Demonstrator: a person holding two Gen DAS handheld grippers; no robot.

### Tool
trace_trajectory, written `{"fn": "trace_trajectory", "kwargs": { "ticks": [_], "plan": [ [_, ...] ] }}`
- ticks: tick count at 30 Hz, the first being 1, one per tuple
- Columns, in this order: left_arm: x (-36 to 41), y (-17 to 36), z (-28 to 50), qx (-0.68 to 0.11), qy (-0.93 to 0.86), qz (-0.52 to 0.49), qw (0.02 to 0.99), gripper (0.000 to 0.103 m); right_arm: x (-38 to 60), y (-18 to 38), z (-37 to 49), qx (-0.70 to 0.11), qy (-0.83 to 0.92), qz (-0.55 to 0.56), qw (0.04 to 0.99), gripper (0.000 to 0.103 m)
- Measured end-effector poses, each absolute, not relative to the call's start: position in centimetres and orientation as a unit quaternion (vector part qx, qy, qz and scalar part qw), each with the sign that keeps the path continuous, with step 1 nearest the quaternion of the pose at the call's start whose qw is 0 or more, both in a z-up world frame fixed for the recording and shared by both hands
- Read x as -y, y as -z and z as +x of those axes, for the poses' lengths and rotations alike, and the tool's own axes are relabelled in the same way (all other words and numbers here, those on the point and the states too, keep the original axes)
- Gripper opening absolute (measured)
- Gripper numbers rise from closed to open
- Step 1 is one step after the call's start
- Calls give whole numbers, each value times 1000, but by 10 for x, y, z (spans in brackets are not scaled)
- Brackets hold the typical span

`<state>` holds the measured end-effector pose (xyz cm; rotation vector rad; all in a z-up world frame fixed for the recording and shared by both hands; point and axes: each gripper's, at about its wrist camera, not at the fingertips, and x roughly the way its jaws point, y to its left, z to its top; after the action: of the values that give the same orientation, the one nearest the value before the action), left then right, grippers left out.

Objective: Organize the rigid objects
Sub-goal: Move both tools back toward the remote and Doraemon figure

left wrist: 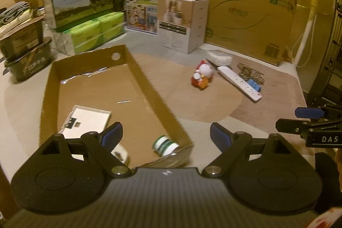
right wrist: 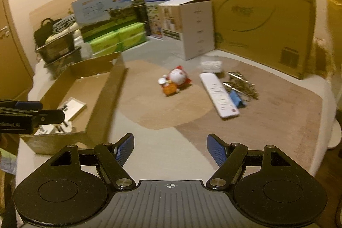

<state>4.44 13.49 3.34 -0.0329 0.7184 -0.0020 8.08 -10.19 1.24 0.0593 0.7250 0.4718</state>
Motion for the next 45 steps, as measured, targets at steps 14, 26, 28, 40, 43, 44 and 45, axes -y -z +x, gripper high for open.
{"fn": "trace_trajectory", "kwargs": {
  "ticks": [14,26,28,40,43,44,45],
  "plan": [
    [-91,-29,76,-358,44,8,933,87,145,-10,96,-352,-184,47,917,75],
    [-69,-21,115,-360,62,24,930,87,168,-1,124,-351,-164,43,921,75],
    [-66,-19,122,-361,64,25,930,87,170,1,131,-350,-162,39,922,75],
    [-53,-6,174,-365,74,30,927,87,177,10,182,-343,-171,21,924,75],
    [-51,-2,190,-368,75,33,926,87,178,12,197,-344,-171,21,923,75],
    [-50,-1,195,-368,75,33,926,87,178,13,202,-345,-172,22,922,75],
    [-50,1,200,-369,76,32,926,87,177,14,207,-346,-172,23,922,75]
  ]
}}
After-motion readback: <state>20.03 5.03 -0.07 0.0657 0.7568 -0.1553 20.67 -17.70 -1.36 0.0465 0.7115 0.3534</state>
